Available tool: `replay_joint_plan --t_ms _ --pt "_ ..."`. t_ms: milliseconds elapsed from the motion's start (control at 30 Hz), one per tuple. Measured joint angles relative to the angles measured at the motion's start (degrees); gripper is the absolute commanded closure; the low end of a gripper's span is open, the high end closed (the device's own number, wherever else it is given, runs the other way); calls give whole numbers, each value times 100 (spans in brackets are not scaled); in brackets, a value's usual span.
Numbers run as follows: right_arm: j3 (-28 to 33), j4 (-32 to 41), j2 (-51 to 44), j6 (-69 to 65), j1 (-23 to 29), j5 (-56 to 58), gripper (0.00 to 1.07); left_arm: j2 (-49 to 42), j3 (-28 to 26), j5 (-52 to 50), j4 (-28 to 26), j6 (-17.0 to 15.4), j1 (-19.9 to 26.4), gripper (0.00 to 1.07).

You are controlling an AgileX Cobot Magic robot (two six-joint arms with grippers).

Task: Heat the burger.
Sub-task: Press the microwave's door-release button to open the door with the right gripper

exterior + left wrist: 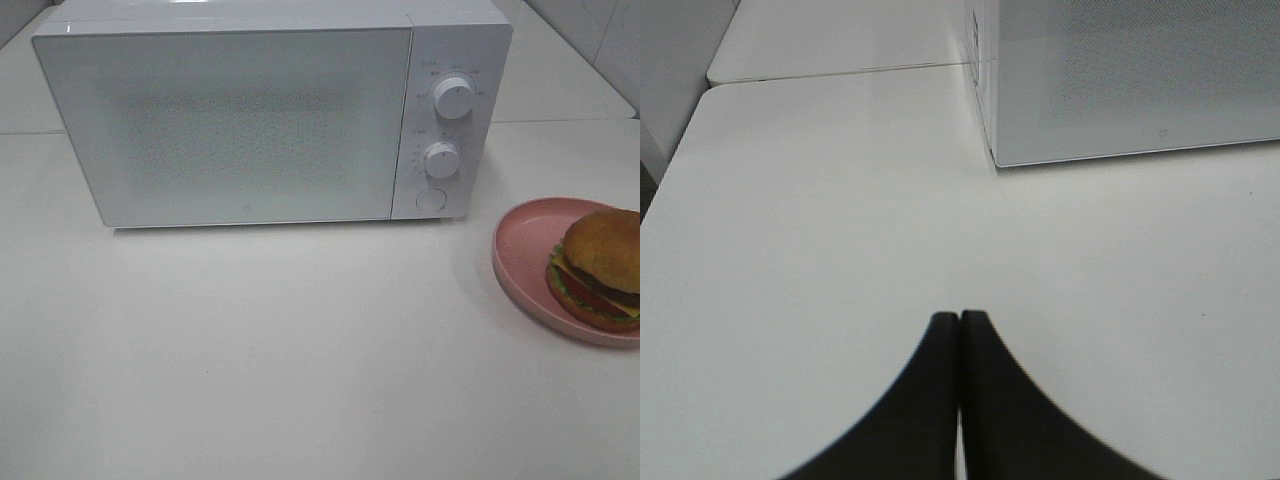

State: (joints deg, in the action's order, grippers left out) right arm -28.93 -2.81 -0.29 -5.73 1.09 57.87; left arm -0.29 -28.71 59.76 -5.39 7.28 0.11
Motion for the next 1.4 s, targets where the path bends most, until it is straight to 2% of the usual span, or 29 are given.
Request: replay_joint_plan --t_ms 1400 --pt "0 0 0 0 0 0 55 0 0 0 0 0 0 107"
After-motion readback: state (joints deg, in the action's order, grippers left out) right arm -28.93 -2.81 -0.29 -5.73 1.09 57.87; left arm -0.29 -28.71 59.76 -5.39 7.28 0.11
